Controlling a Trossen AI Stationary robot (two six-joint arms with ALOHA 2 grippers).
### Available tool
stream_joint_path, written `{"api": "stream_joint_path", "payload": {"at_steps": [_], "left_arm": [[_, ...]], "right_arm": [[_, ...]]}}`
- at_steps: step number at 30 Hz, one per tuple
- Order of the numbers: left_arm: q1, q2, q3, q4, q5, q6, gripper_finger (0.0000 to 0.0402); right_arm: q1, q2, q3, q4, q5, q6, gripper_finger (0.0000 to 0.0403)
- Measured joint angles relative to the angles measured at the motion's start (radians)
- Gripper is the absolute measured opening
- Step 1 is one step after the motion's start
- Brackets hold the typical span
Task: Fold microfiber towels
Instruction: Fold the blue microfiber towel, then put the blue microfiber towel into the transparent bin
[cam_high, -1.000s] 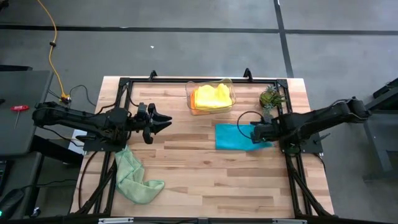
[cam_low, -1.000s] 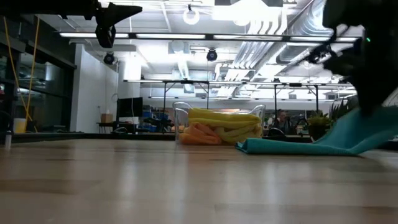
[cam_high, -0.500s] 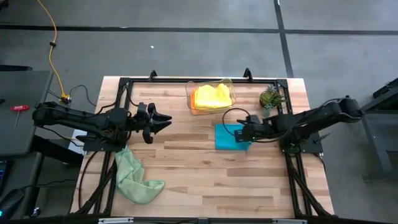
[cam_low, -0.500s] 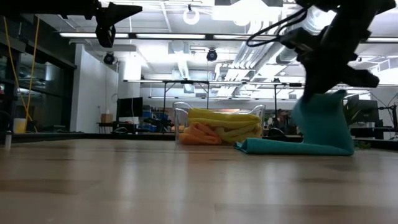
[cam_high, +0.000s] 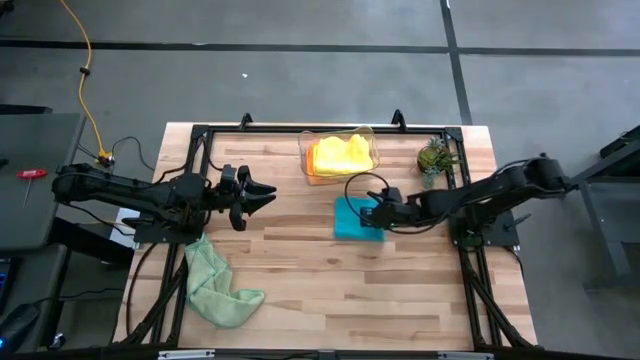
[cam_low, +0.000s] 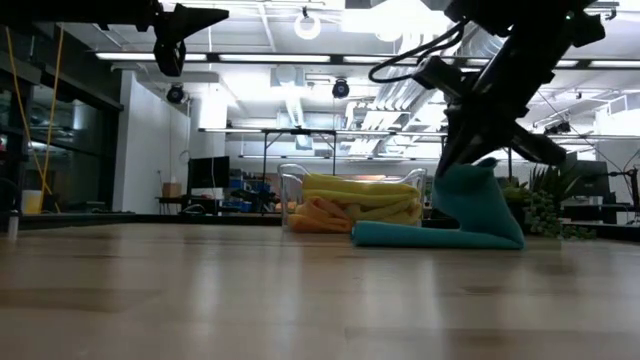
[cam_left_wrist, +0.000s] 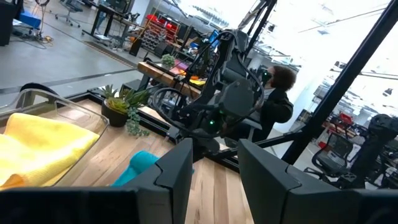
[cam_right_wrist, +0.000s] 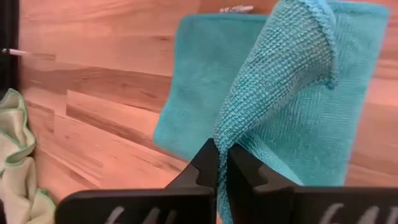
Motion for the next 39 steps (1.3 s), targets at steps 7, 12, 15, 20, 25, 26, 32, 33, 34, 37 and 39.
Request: {"api": "stream_joint_path", "payload": {"at_steps": [7,12,15,20,25,26,32,33,34,37,39], "left_arm": [[0.0,0.0,0.0,0.0,0.0,0.0,0.0118],[0.0,0.0,0.0,-0.003,0.0,0.0,0.0118],[0.0,0.0,0.0,-0.003,0.0,0.0,0.0118],[0.0,0.0,0.0,-0.003,0.0,0.0,0.0118],[0.0,0.0,0.0,-0.003,0.0,0.0,0.0118],[0.0,0.0,0.0,-0.003,0.0,0.0,0.0118],[0.0,0.0,0.0,0.0,0.0,-0.001,0.0118],[0.0,0.0,0.0,0.002,0.0,-0.002,0.0118],[0.0,0.0,0.0,0.002,0.0,-0.002,0.0118],[0.0,0.0,0.0,0.0,0.0,-0.002,0.0118],[0.0,0.0,0.0,0.001,0.0,-0.002,0.0118]], "right_arm": [[0.0,0.039,0.0,0.105,0.0,0.016,0.0],[-0.002,0.062,0.0,0.222,0.005,0.015,0.0027],[-0.013,0.078,0.0,0.284,0.005,0.015,0.0071],[-0.041,0.105,0.0,0.482,0.0,0.013,0.0159],[-0.071,0.137,0.023,0.664,-0.01,-0.041,0.0211],[-0.077,0.138,0.032,0.664,-0.01,-0.06,0.0216],[-0.106,0.099,0.09,0.615,-0.011,-0.272,0.022],[-0.109,0.087,0.105,0.569,-0.015,-0.306,0.022],[-0.112,0.076,0.122,0.508,-0.022,-0.335,0.022],[-0.111,0.051,0.184,0.227,-0.018,-0.384,0.022],[-0.11,0.051,0.234,0.021,-0.003,-0.379,0.022]]}}
